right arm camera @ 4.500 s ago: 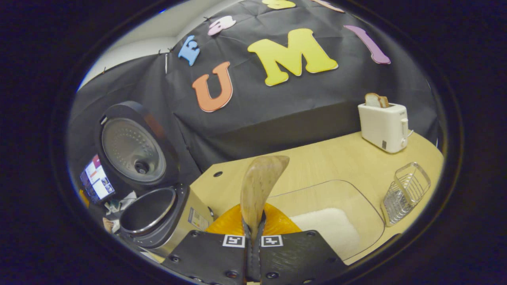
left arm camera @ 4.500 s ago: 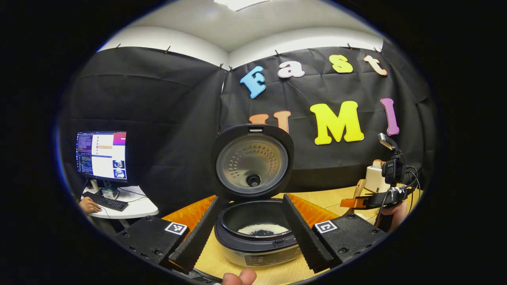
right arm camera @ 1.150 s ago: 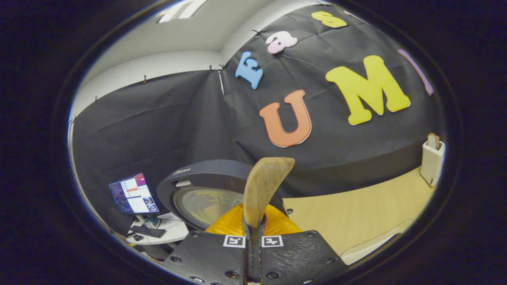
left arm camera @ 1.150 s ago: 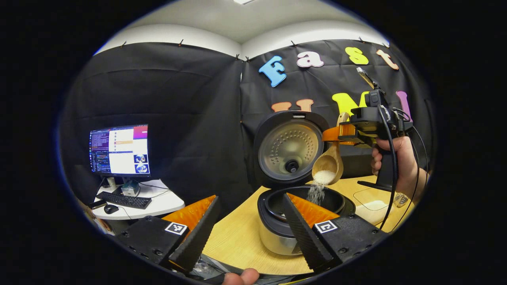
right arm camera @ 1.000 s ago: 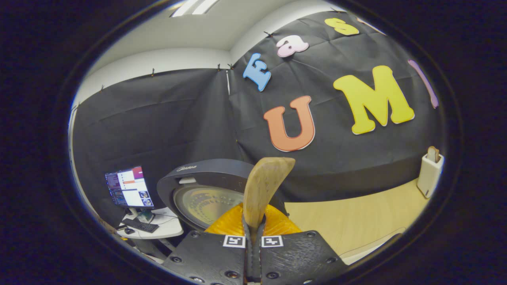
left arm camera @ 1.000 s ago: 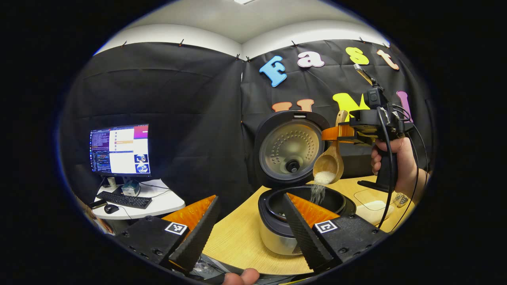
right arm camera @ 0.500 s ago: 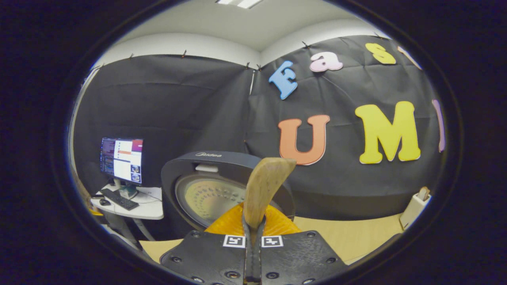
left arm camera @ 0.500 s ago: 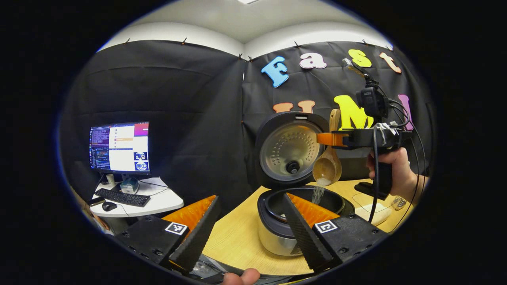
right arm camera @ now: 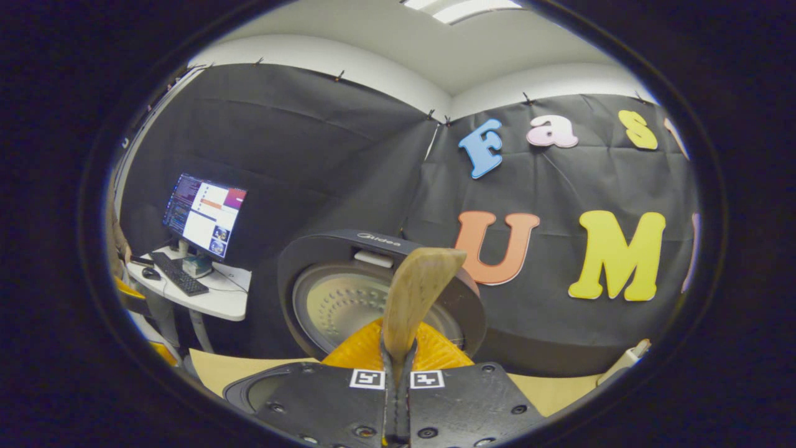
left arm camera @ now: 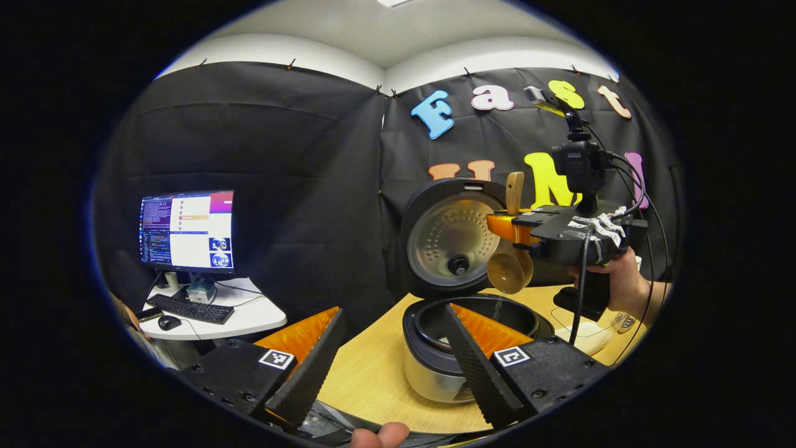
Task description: Close the left gripper, press the button to open the rice cooker; take a wooden spoon from the chopstick holder with the right hand, scoop a spoonful of rice and pour it into the rice cooker, then put the wooden spoon back into the chopstick holder.
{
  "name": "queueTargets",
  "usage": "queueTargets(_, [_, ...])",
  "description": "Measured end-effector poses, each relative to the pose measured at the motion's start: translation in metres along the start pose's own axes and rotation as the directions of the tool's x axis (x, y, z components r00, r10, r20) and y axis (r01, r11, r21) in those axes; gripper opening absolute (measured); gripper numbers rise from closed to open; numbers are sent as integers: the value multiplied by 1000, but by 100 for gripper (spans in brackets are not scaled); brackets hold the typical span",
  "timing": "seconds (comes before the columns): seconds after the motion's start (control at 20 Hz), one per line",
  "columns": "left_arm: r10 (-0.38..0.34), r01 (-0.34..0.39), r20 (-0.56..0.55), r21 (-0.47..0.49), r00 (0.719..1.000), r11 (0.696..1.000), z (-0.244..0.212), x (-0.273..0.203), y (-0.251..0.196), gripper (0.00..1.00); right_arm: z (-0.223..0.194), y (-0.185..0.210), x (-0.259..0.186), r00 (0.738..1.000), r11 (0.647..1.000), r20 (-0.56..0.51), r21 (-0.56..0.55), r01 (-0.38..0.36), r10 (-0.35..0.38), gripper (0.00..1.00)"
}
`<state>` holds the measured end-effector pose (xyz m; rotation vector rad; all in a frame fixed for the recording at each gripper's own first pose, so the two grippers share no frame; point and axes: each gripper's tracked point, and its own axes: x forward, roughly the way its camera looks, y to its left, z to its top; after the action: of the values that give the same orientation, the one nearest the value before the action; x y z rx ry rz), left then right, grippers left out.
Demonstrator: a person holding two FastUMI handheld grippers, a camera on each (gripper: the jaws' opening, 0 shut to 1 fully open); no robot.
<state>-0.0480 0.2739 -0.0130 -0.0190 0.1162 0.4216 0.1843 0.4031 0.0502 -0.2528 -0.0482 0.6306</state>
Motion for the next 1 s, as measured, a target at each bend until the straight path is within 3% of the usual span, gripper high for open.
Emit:
queueTargets(0.25, [-1,2,8,-19,1000,1000,1,-1,3,100,4,0,-7,1000,999,5,38,-6,6,0])
queueTargets(0.6, [0,0,7,-23,1000,1000,1,0,0,100,-1,-7,-23,1000,977,-11,214,-25,28,0])
queueTargets(0.85, [-27,27,16,-12,999,1000,4,1,-16,100,11,-55,-51,1000,923,-8,385,18,-16,0])
queueTargets(1.0, [-81,81,11,-25,997,996,0,6,-39,100,14,-93,-78,998,899,-1,433,62,-68,0])
